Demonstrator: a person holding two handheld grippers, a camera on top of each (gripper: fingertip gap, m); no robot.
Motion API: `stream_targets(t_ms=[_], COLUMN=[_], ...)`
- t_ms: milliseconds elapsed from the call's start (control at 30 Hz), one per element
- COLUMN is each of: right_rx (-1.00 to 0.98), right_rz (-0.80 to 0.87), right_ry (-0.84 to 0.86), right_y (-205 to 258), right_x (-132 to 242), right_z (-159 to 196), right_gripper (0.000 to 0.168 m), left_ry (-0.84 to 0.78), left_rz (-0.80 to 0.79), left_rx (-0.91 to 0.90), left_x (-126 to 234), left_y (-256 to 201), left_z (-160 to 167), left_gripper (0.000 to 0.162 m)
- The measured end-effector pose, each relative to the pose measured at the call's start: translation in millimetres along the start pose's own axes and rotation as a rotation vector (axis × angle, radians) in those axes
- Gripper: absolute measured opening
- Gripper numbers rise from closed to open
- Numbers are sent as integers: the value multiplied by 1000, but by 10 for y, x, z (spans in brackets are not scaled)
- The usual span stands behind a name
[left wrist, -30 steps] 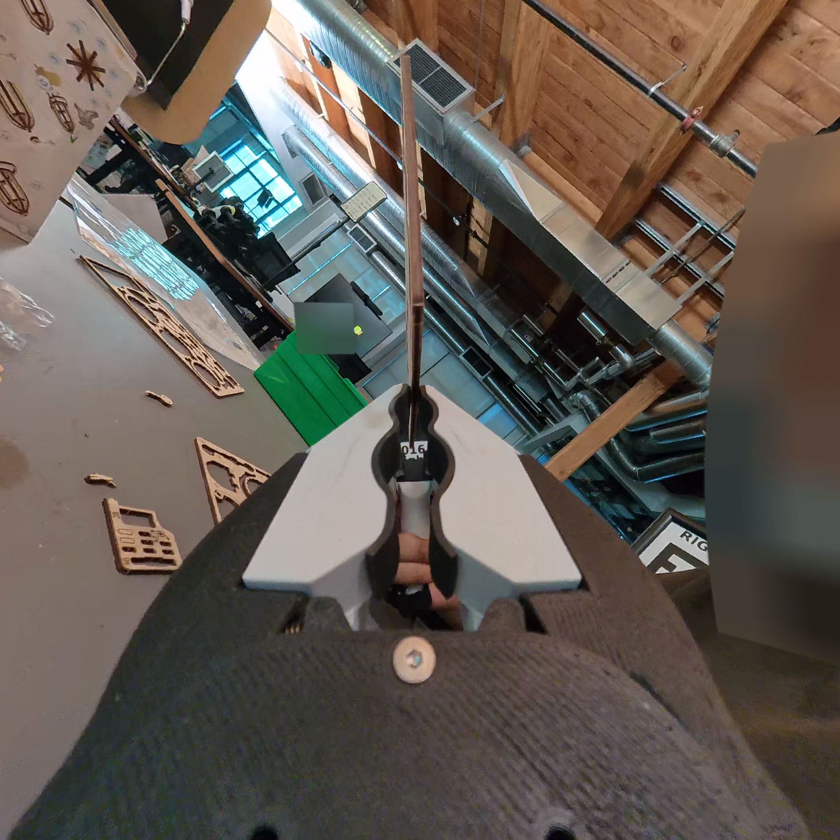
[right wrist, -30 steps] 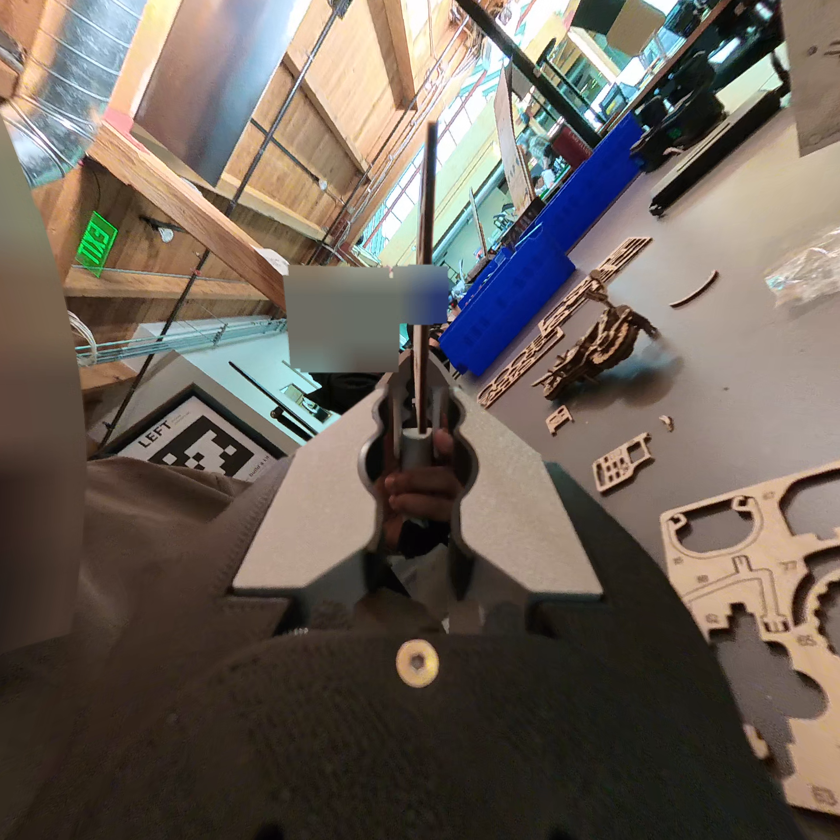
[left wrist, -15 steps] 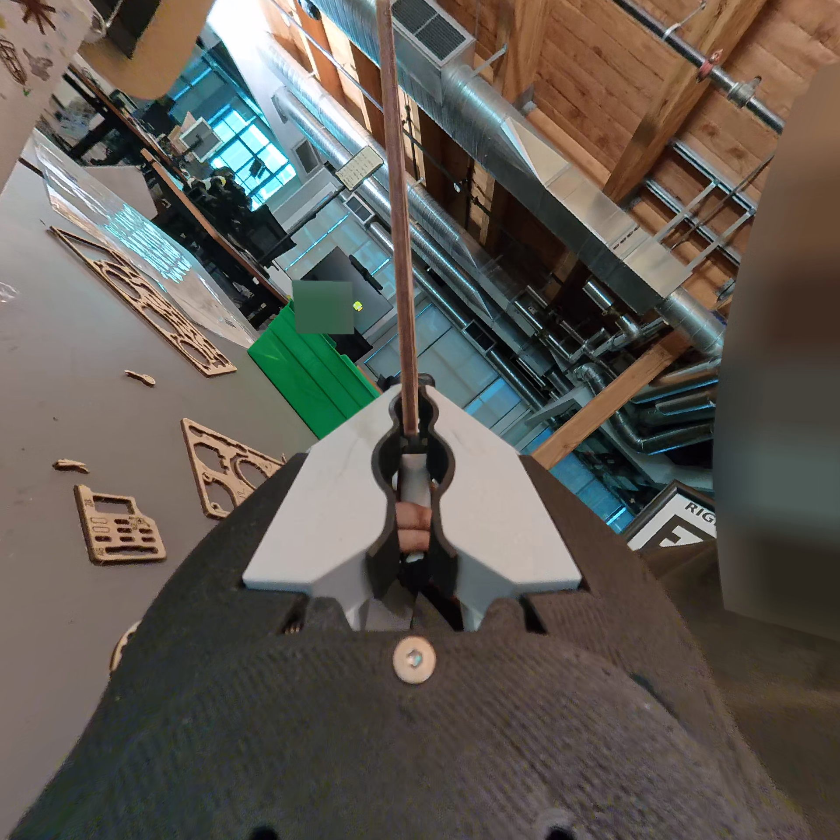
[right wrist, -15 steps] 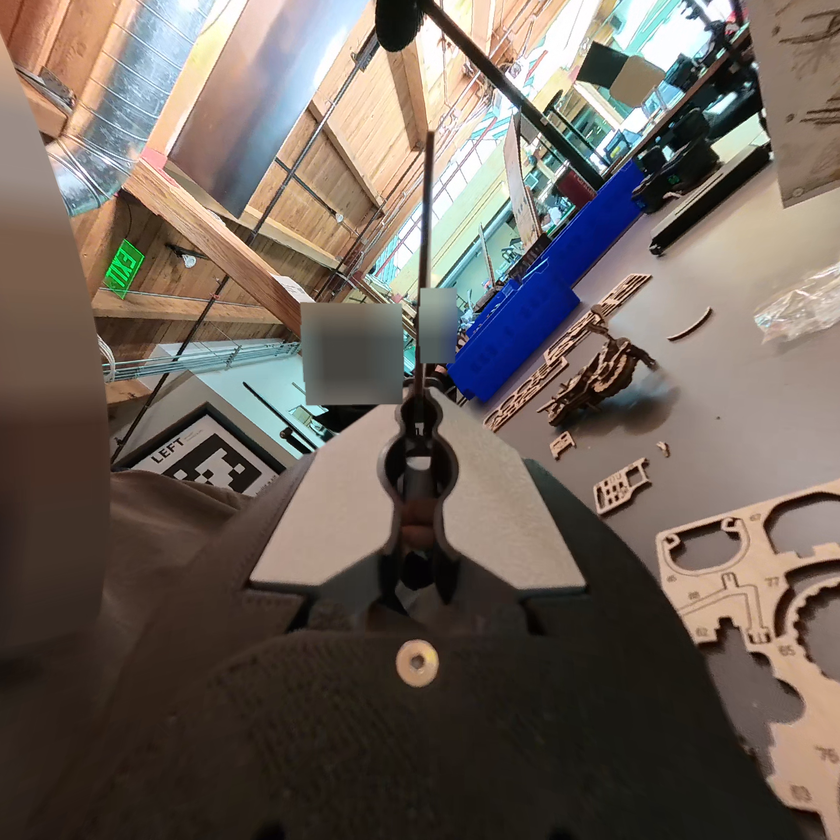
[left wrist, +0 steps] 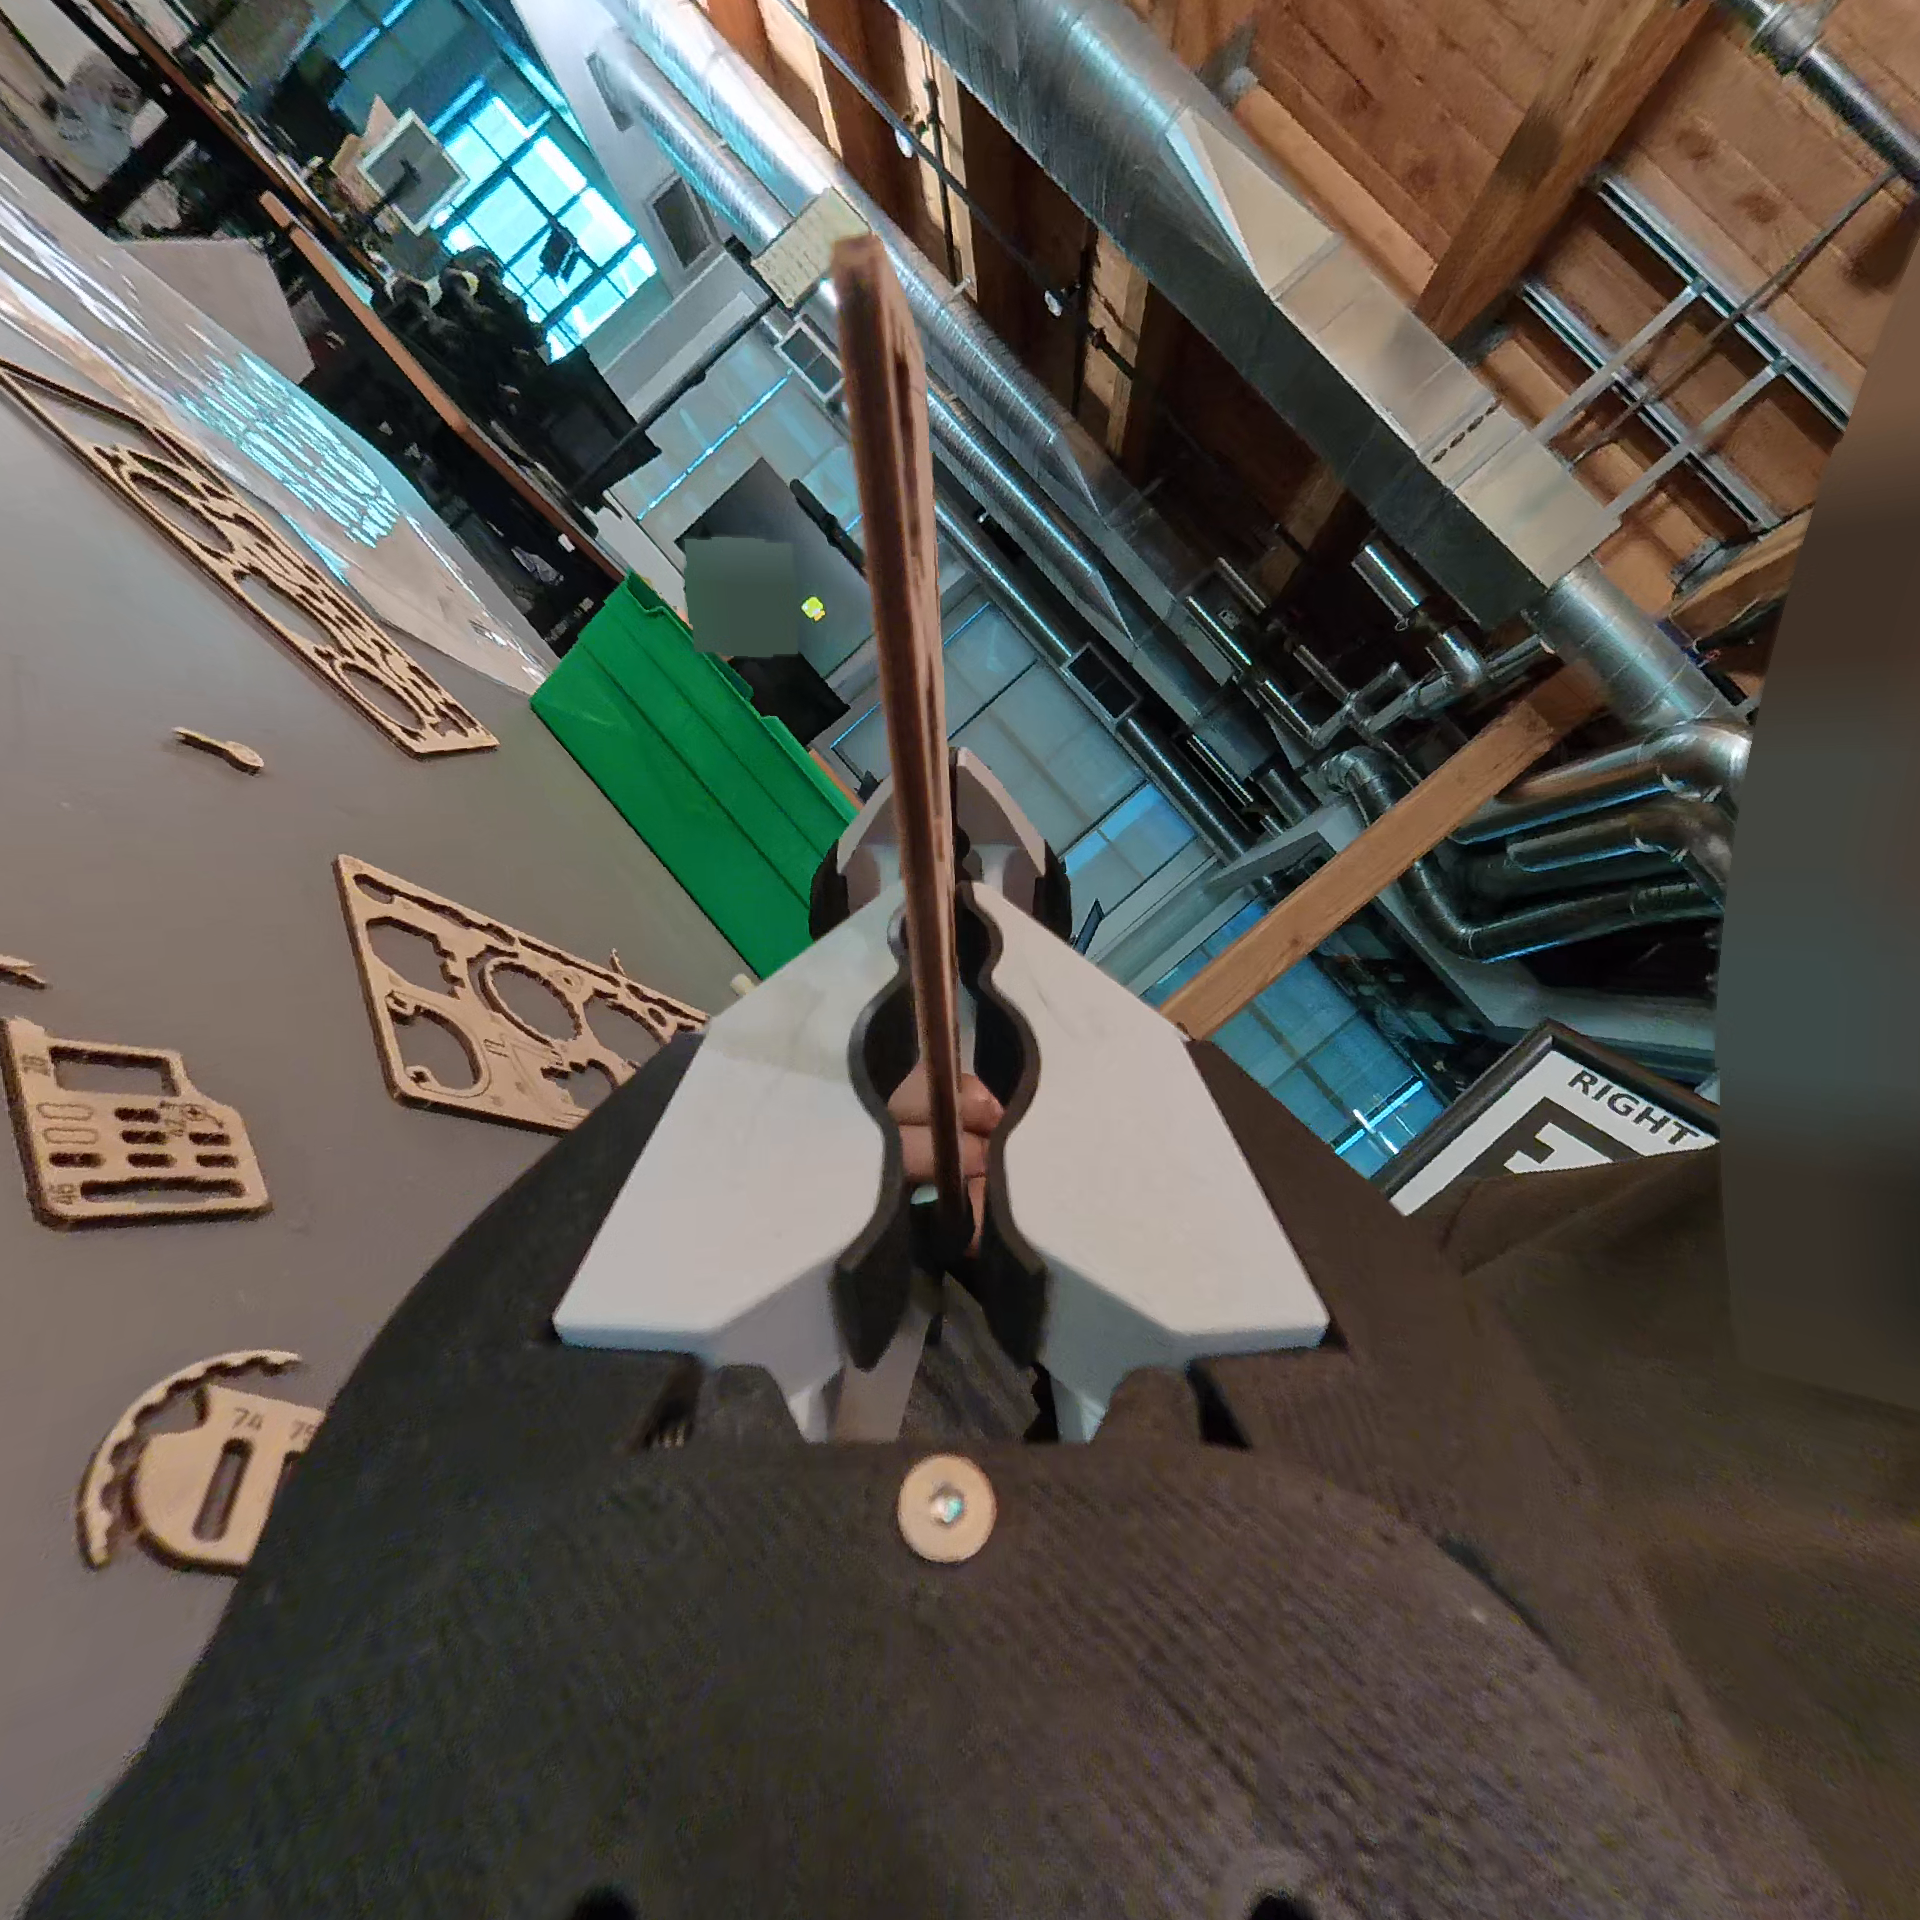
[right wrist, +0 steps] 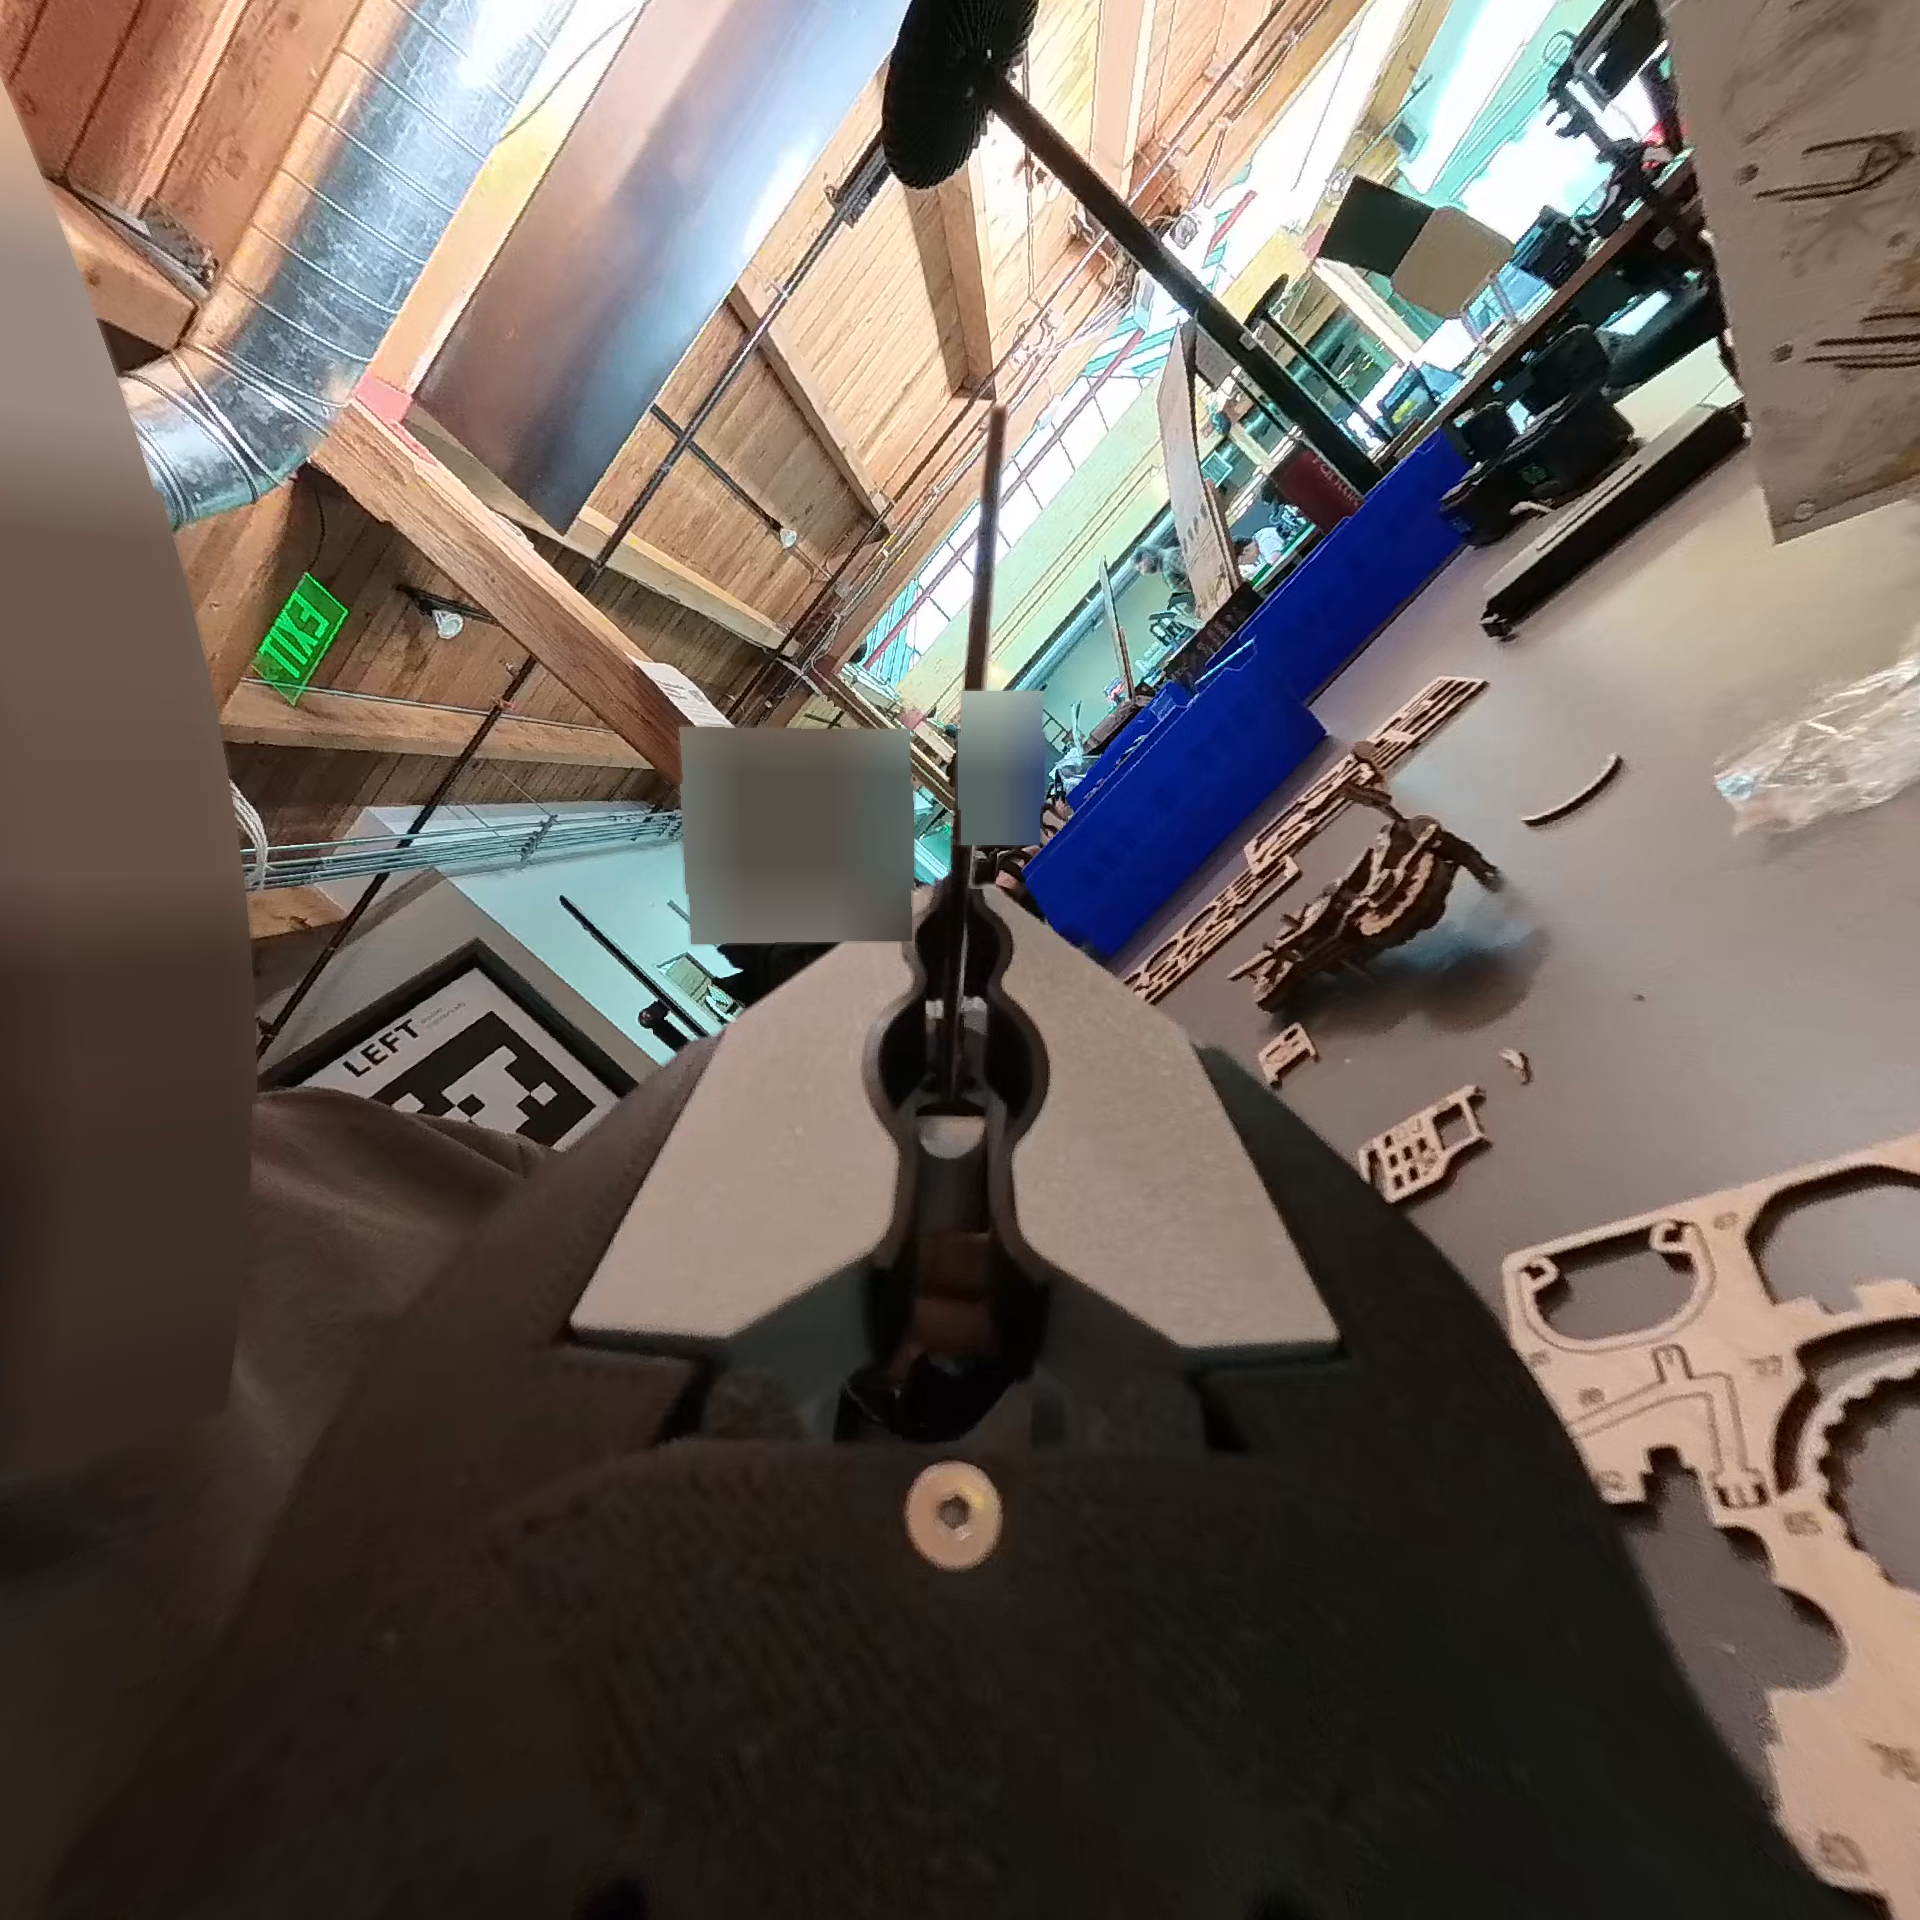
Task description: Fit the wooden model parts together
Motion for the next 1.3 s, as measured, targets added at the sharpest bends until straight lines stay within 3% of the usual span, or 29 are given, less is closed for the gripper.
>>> stream_targets(t_ms=[1300], right_rx=[-33], right_rz=[-14], right_ry=[-29], right_y=[-8], right_x=[44], right_z=[-35], right_gripper=[0], left_ry=[1], left_rz=[6], left_rx=[0], left_x=[8], left_y=[11], left_z=[-6], left_gripper=[0])
Point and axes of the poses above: each gripper's, where its closed fingertips meet, x back along the fingers, z out of its underside, y = z × x across the jaws, the point moved 4 cm from there along x, back along the fingers, and after that the axes turned 15 degrees about -z, right-handed, at the moved point
